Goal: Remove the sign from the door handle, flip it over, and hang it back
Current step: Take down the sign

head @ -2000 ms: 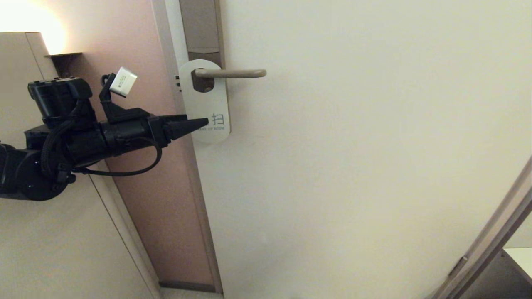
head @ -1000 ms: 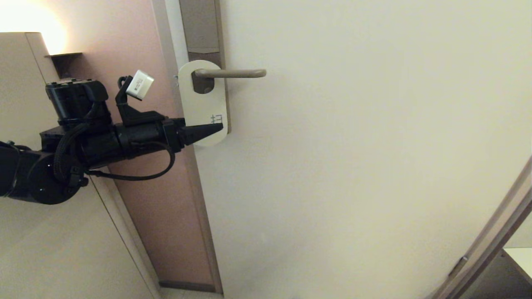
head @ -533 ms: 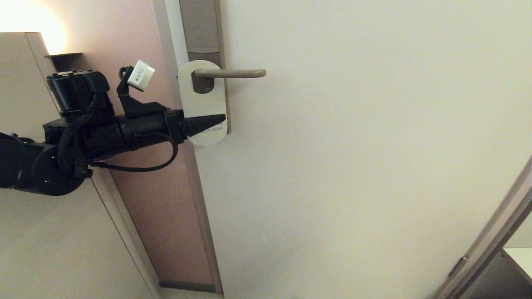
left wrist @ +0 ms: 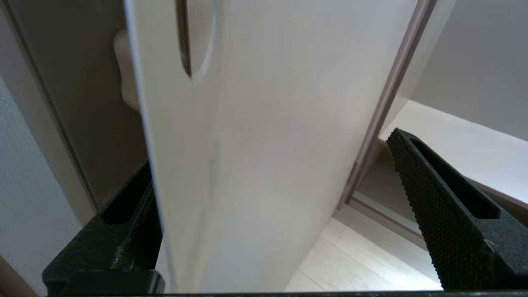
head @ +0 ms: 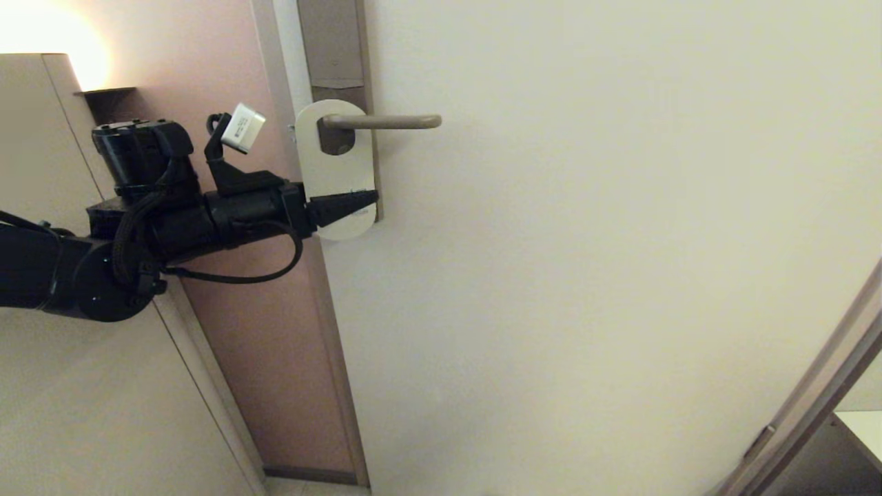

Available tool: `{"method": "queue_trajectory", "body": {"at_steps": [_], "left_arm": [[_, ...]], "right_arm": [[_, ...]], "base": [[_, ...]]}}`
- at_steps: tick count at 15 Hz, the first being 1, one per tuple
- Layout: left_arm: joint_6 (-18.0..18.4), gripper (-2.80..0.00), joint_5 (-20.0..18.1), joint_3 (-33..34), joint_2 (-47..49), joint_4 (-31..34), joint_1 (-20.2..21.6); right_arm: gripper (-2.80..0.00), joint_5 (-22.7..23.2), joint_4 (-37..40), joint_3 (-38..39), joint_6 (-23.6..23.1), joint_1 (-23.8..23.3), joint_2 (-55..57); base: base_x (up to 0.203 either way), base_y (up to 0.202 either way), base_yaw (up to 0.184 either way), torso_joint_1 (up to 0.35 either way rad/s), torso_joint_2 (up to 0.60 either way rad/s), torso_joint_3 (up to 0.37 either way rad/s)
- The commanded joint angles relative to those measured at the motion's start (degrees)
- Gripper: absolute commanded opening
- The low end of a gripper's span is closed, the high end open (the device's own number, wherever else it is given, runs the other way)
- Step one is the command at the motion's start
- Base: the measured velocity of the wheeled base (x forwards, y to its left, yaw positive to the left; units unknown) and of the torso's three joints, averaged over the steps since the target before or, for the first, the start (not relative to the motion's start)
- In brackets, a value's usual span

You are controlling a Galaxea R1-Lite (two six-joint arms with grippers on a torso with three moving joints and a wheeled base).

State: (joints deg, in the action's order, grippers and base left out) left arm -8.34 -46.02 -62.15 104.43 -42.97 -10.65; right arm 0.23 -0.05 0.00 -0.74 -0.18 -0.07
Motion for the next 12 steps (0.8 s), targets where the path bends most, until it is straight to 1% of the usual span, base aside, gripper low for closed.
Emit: {"method": "queue_trajectory", "body": {"at_steps": [1, 2, 4, 12], "left_arm": [[-0.4, 0.0, -0.2, 0.0, 1.3, -2.2, 0.0], [-0.7, 0.0, -0.2, 0.0, 1.5, -3.5, 0.0], [-1.1, 0.0, -0.2, 0.0, 1.7, -3.8, -0.2], [-0.8, 0.0, -0.2, 0.2, 1.8, -4.2, -0.2]], "right_arm": [[-2.8, 0.0, 0.0, 0.0, 0.0, 0.0, 0.1], [-2.8, 0.0, 0.0, 0.0, 0.0, 0.0, 0.1], [-2.8, 0.0, 0.0, 0.0, 0.0, 0.0, 0.1], [-2.8, 0.0, 0.0, 0.0, 0.0, 0.0, 0.1]], "base": [[0.0, 0.0, 0.0, 0.0, 0.0, 0.0], [0.0, 0.0, 0.0, 0.0, 0.0, 0.0], [0.0, 0.0, 0.0, 0.0, 0.0, 0.0], [0.0, 0.0, 0.0, 0.0, 0.0, 0.0]]}}
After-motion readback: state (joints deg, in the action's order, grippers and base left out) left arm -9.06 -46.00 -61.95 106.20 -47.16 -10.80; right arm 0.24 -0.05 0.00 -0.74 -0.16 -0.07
